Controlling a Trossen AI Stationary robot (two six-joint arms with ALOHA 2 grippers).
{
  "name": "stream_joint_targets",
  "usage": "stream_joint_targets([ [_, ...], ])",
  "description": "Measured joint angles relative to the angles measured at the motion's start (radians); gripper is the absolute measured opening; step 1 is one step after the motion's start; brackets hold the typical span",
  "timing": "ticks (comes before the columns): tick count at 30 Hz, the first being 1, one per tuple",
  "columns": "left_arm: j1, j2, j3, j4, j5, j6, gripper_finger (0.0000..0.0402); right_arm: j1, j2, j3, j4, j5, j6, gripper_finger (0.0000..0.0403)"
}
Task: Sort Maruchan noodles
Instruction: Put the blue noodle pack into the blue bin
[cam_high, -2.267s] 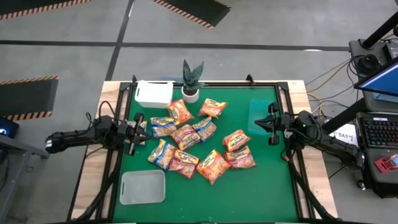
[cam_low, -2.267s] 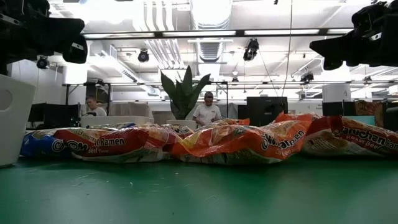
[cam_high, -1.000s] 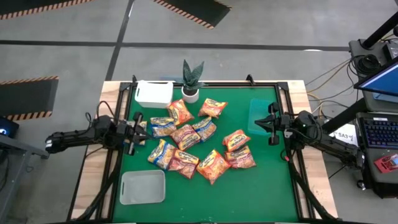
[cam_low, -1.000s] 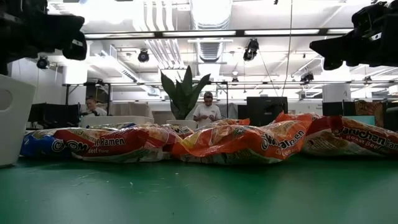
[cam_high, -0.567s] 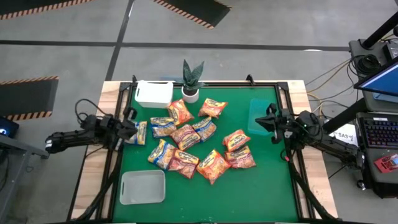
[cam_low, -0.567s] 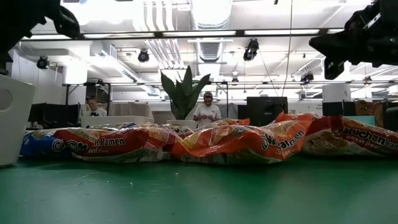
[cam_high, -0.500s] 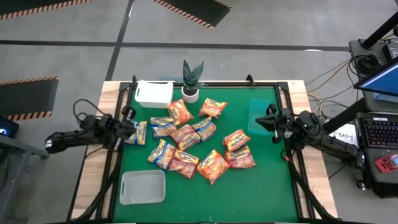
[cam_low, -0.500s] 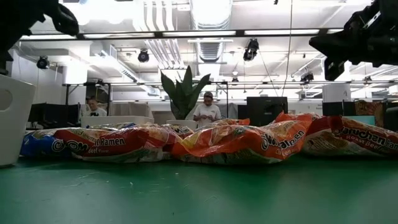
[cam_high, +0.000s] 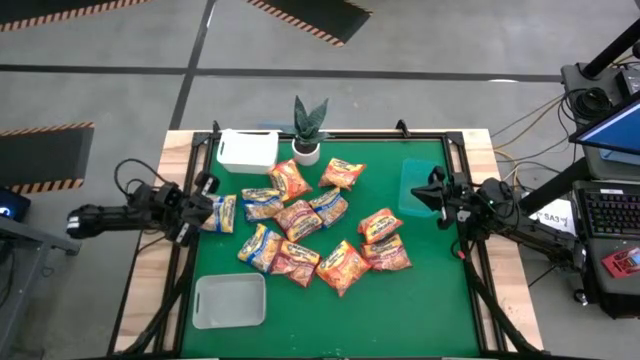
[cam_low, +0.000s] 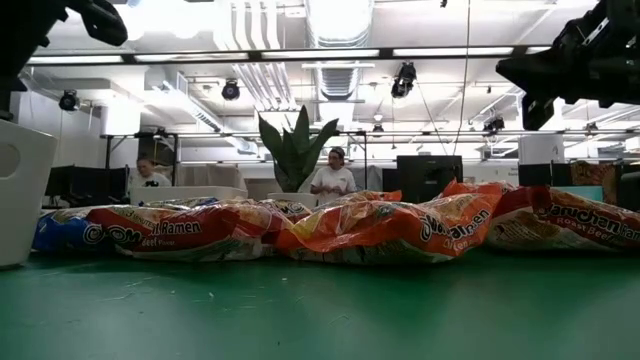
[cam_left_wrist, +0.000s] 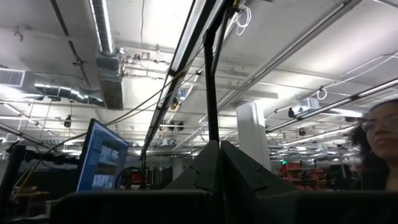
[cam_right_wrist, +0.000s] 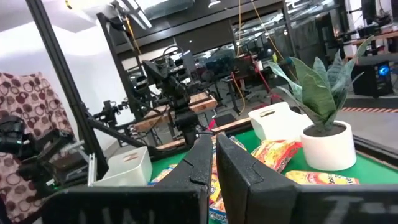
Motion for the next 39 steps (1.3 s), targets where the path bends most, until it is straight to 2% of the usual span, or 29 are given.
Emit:
stream_joint_targets([
  [3,-0.001,0.066,0.0,0.069,-0.006,-0.003,0.0,0.0,0.0,0.0,0.0,0.051,0.052,0.0013],
  [5,-0.001,0.104,0.0,0.089,-0.03,-0.007,0.0,0.0,0.0,0.0,0.0,0.11,0.124,0.0013],
  [8,-0.001,0.152,0.0,0.091,-0.091,-0.033,0.0,0.0,0.003,0.0,0.029,0.177,0.142,0.0013],
  [12,-0.001,0.226,0.021,0.086,-0.143,-0.12,0.0,0.0,0.034,0.0,0.134,0.204,0.142,0.0013],
  [16,-0.001,0.321,0.084,0.089,-0.206,-0.108,0.0,-0.001,0.103,0.024,0.186,0.21,0.119,0.0013],
  [20,-0.001,0.431,0.163,0.071,-0.208,-0.047,0.0,-0.002,0.211,0.08,0.199,0.233,0.088,0.0013],
  [30,-0.001,0.632,0.339,-0.186,-0.208,-0.032,0.0,-0.002,0.499,0.237,0.18,0.226,0.103,0.0013],
  [39,-0.001,0.785,0.498,-0.456,-0.208,0.066,0.0,-0.002,0.677,0.447,-0.159,0.225,0.116,0.0013],
])
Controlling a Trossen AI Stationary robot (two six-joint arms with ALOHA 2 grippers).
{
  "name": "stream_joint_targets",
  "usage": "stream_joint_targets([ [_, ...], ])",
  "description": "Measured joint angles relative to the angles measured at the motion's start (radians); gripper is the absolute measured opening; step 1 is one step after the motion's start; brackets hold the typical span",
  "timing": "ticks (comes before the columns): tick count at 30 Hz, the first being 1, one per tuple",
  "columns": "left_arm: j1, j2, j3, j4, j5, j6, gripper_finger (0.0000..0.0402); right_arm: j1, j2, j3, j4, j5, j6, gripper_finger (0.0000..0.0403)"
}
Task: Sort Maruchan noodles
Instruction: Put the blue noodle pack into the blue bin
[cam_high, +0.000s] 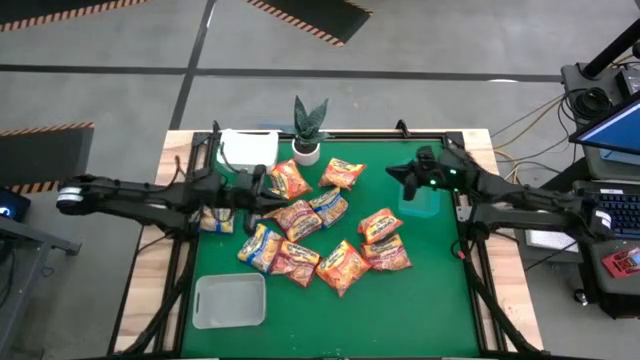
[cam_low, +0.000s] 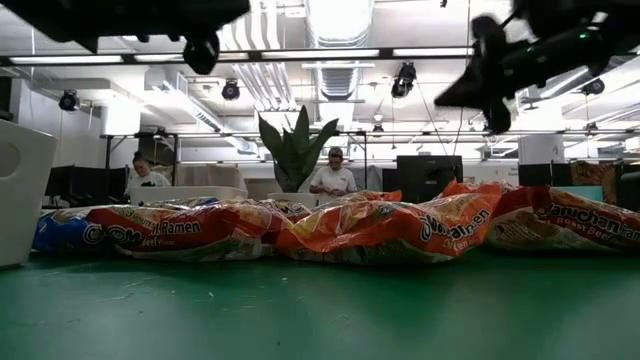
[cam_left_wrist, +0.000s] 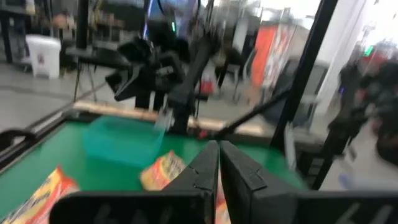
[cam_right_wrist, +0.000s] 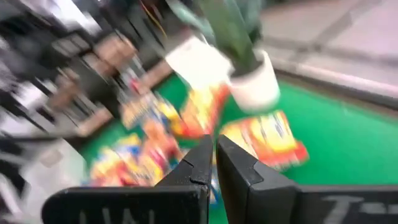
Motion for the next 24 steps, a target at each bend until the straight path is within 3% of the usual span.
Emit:
stream_joint_targets([
  [4,0.0,0.083,0.066,-0.108,0.0,0.043,0.0,0.0,0.067,0.084,-0.076,0.0,-0.001,0.0013],
  [11,0.0,0.241,0.128,-0.135,0.0,0.088,0.0,0.002,0.18,0.155,-0.126,-0.034,-0.001,0.0013],
  [24,0.0,0.472,0.186,-0.123,-0.001,0.09,0.0,0.057,0.377,0.157,-0.113,-0.052,0.022,0.0013],
])
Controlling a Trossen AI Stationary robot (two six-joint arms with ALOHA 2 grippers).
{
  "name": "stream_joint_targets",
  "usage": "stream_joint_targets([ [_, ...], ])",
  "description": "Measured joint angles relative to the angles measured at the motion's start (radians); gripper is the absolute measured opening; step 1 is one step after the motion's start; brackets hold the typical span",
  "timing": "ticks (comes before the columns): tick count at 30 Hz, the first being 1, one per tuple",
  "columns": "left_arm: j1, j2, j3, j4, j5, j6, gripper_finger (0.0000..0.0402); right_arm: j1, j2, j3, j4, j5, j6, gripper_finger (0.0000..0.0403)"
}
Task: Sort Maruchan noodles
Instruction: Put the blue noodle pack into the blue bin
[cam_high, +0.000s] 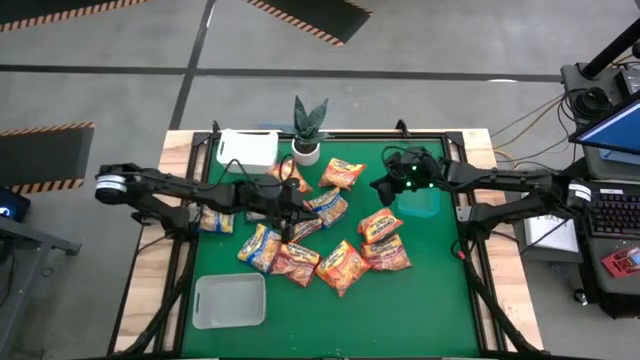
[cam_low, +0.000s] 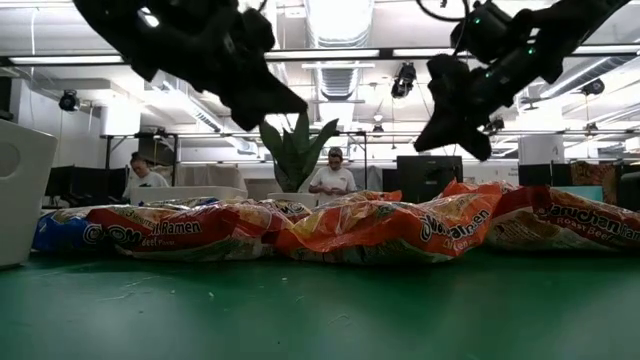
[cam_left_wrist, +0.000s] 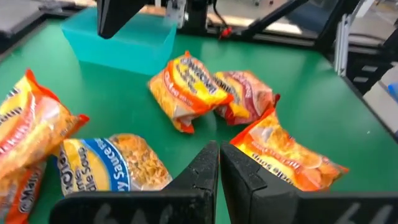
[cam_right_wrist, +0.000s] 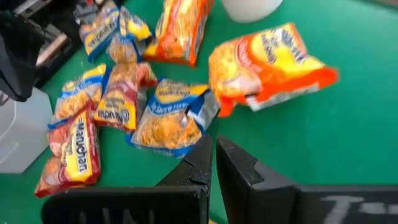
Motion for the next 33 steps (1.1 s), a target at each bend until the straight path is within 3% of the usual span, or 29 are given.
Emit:
stream_joint_targets([
  [15,0.001,0.216,0.046,0.005,-0.002,-0.008,0.0,0.057,0.124,0.003,0.094,-0.028,0.13,0.0022],
  [22,0.002,0.223,0.047,0.004,-0.004,-0.001,0.0,0.073,0.124,0.003,0.096,-0.033,0.166,0.011],
  [26,0.002,0.224,0.046,-0.015,-0.073,0.005,0.0,0.09,0.138,0.003,0.137,-0.025,0.197,0.0178],
  [29,0.003,0.246,0.046,-0.015,-0.135,0.022,0.0,0.107,0.18,0.004,0.205,-0.026,0.204,0.0221],
  [33,0.003,0.296,0.05,-0.002,-0.144,0.025,0.0,0.12,0.266,0.004,0.294,-0.026,0.209,0.0262],
])
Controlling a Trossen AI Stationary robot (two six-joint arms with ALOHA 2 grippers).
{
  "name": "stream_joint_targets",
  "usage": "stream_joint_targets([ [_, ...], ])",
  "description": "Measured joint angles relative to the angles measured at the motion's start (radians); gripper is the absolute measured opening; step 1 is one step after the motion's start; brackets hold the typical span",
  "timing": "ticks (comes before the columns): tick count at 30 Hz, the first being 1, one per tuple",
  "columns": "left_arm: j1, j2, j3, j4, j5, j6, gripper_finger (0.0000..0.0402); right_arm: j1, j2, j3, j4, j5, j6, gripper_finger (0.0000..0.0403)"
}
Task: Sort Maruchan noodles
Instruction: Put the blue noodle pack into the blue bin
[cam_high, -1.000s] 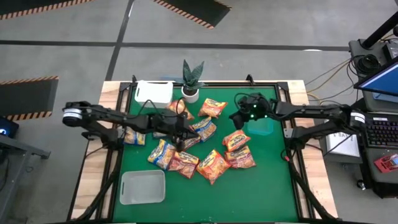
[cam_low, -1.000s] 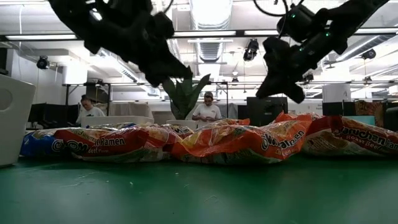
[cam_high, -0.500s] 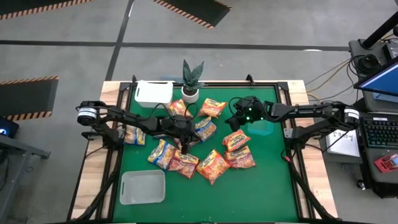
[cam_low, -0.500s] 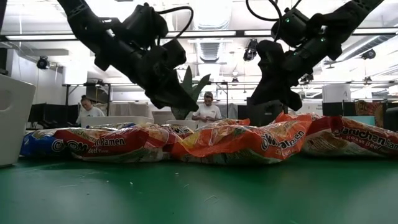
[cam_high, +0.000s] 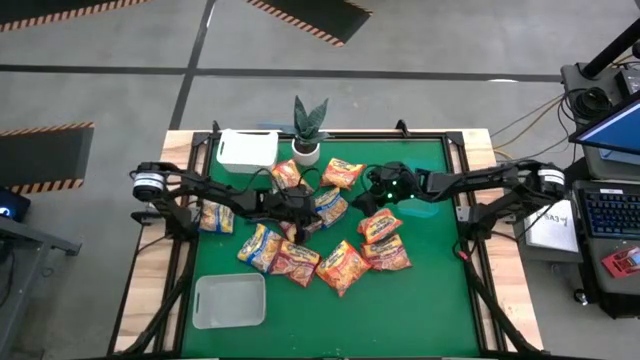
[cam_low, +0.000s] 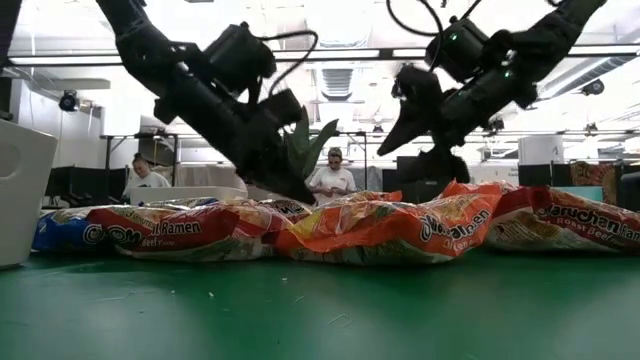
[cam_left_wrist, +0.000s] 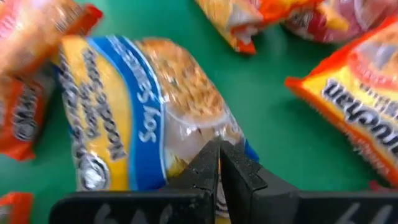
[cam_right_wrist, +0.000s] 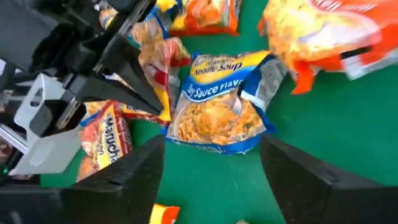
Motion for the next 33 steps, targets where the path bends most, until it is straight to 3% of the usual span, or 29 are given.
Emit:
stream_joint_targets([
  [8,0.0,0.063,0.002,-0.007,-0.025,-0.028,0.0,-0.001,0.151,0.071,0.033,0.005,-0.02,0.0287],
  [22,0.002,0.079,0.003,-0.007,-0.041,-0.053,0.0,-0.01,0.346,0.244,0.0,0.004,-0.063,0.0262],
  [27,0.002,0.079,0.003,-0.005,-0.042,-0.053,0.0,-0.01,0.377,0.274,-0.04,0.001,-0.076,0.0228],
  [33,0.002,0.08,0.002,0.0,-0.041,-0.053,0.0,-0.01,0.364,0.278,-0.056,0.0,-0.093,0.014],
])
